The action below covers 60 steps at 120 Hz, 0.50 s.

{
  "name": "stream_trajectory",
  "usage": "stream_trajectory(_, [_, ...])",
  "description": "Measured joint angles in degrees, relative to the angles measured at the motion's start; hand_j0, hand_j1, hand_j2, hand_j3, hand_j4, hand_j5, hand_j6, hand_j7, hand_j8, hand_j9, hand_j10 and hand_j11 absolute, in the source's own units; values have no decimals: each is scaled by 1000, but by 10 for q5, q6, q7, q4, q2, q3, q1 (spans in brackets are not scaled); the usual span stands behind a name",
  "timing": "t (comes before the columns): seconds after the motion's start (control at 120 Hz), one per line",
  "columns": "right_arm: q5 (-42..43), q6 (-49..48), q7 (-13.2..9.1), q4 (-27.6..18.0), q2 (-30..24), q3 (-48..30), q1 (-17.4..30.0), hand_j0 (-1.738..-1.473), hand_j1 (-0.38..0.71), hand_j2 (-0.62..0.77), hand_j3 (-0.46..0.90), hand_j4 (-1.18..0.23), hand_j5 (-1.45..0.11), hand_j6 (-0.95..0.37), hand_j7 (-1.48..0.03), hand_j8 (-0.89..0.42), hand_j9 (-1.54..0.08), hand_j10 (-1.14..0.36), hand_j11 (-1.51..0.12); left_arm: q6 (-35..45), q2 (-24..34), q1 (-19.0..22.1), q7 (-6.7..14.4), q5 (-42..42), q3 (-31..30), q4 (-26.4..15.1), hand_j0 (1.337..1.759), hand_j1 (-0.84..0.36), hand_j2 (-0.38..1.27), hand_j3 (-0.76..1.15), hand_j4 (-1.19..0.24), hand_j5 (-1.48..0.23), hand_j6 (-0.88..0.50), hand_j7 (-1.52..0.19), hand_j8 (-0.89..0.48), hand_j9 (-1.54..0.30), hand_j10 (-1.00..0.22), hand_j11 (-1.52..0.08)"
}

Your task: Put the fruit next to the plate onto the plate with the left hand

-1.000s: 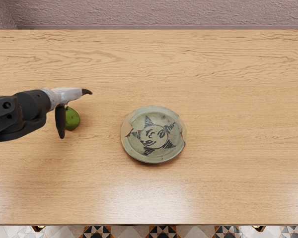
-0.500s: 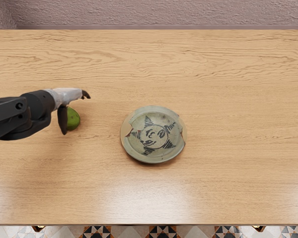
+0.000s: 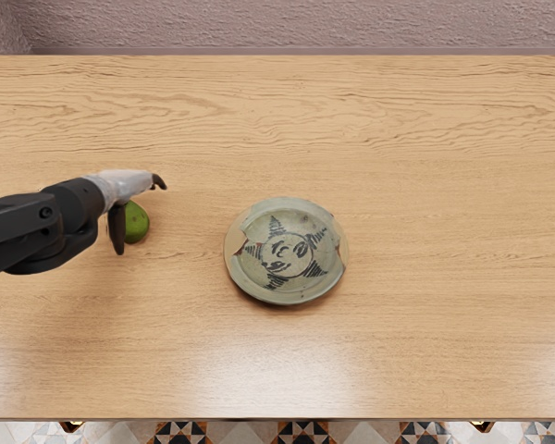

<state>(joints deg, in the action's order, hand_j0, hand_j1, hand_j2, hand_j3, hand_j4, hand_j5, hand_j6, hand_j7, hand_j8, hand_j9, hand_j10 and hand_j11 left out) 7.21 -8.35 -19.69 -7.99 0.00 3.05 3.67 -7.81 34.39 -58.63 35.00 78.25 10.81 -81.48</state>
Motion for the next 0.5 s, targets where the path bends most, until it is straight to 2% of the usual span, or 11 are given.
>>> stream_trajectory(0.5, [0,0,0,0,0,0,0,-1658,-349,0,0,0,0,0,0,0,0,0,0,2,18,1,0,0,-2,-23,1658,103,45,0,-212,-270,-213,-269,-213,-269,-211,-269])
